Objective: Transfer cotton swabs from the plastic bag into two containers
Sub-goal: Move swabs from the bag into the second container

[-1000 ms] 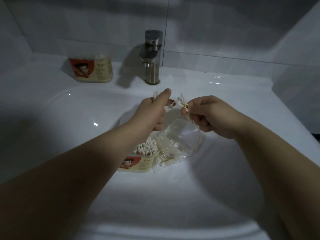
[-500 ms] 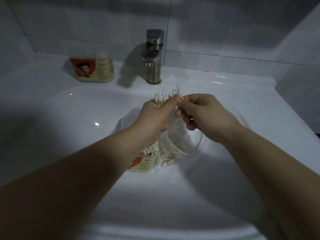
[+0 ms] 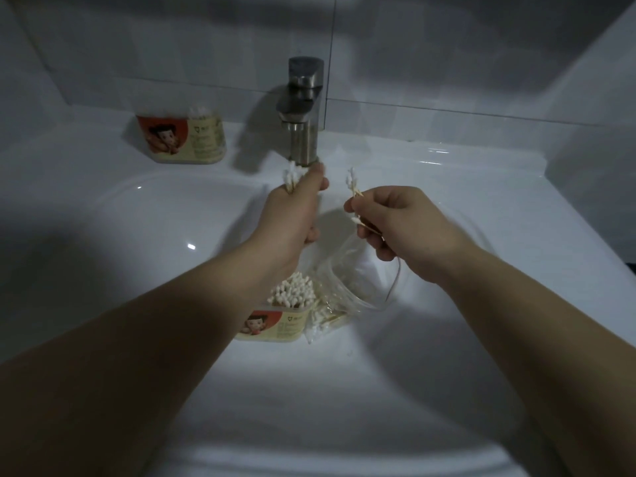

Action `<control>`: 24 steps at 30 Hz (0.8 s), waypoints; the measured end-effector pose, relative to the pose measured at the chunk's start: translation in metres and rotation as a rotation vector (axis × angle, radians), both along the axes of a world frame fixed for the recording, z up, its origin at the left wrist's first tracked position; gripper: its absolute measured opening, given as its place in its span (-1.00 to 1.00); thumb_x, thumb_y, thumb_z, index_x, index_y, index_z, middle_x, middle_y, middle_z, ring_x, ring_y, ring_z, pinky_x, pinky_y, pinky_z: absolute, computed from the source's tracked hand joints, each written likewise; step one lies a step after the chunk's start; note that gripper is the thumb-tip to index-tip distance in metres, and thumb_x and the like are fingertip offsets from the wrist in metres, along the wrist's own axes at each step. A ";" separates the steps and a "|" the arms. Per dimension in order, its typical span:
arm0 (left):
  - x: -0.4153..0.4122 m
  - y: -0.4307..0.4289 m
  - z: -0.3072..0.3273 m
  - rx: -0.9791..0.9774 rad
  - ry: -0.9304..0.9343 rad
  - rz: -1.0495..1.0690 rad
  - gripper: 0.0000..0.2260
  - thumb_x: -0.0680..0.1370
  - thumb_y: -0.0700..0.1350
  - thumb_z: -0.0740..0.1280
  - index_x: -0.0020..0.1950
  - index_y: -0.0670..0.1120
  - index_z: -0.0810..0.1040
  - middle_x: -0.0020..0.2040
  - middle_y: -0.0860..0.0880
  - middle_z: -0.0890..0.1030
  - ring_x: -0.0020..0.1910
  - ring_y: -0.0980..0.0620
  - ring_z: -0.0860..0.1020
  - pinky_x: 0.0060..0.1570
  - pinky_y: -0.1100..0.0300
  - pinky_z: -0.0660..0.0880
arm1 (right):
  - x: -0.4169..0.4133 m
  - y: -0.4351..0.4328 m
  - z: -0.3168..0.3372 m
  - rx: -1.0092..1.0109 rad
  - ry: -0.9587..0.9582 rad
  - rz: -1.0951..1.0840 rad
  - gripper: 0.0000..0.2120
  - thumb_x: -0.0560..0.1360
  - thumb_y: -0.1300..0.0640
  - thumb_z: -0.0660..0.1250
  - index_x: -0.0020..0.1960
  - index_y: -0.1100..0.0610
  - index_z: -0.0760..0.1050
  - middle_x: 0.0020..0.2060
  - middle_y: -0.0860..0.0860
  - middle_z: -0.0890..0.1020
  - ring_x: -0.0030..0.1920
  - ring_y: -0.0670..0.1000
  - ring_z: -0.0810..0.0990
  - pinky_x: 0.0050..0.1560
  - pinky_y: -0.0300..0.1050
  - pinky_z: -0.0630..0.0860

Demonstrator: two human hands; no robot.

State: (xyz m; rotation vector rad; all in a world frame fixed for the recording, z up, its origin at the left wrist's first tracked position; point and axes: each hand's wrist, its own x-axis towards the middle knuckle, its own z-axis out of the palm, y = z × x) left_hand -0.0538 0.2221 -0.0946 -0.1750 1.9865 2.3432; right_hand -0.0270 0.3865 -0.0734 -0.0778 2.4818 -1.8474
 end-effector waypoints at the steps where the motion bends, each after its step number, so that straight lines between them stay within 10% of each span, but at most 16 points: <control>1: 0.002 0.001 -0.001 -0.046 0.021 -0.052 -0.65 0.49 0.28 0.39 -0.01 0.02 0.66 -0.48 0.16 0.35 -0.49 0.13 0.33 -0.40 0.21 0.32 | 0.000 -0.001 0.000 -0.015 -0.005 0.004 -0.75 0.62 0.11 0.33 -0.08 0.29 0.61 -0.46 0.01 0.55 -0.50 -0.05 0.36 -0.53 -0.20 0.30; 9: 0.008 0.011 -0.004 -0.108 0.006 -0.056 -0.70 0.56 0.17 0.42 0.03 -0.05 0.72 -0.49 0.14 0.46 -0.51 0.10 0.36 -0.46 0.25 0.32 | 0.001 -0.007 -0.003 0.056 0.004 0.065 -0.59 0.66 0.05 0.29 -0.02 0.46 0.51 -0.53 -0.08 0.34 -0.48 -0.03 0.18 -0.52 -0.18 0.16; 21: -0.002 0.003 -0.004 0.111 -0.104 0.135 -0.71 0.74 -0.03 0.14 -0.06 -0.03 0.58 -0.44 0.11 0.59 -0.45 0.14 0.52 -0.32 0.19 0.45 | 0.000 -0.007 -0.001 0.098 0.012 0.016 -0.70 0.65 0.04 0.19 -0.13 0.09 0.62 -0.58 -0.16 0.32 -0.56 -0.10 0.20 -0.57 -0.25 0.18; 24: 0.002 0.003 -0.003 0.127 -0.136 0.021 -0.73 0.72 0.03 0.16 0.03 -0.08 0.58 -0.49 0.08 0.39 -0.61 0.12 0.29 -0.50 0.23 0.28 | 0.002 -0.009 -0.002 0.089 -0.005 0.038 -0.69 0.66 0.00 0.17 -0.11 0.10 0.59 -0.57 -0.17 0.31 -0.55 -0.09 0.20 -0.56 -0.24 0.18</control>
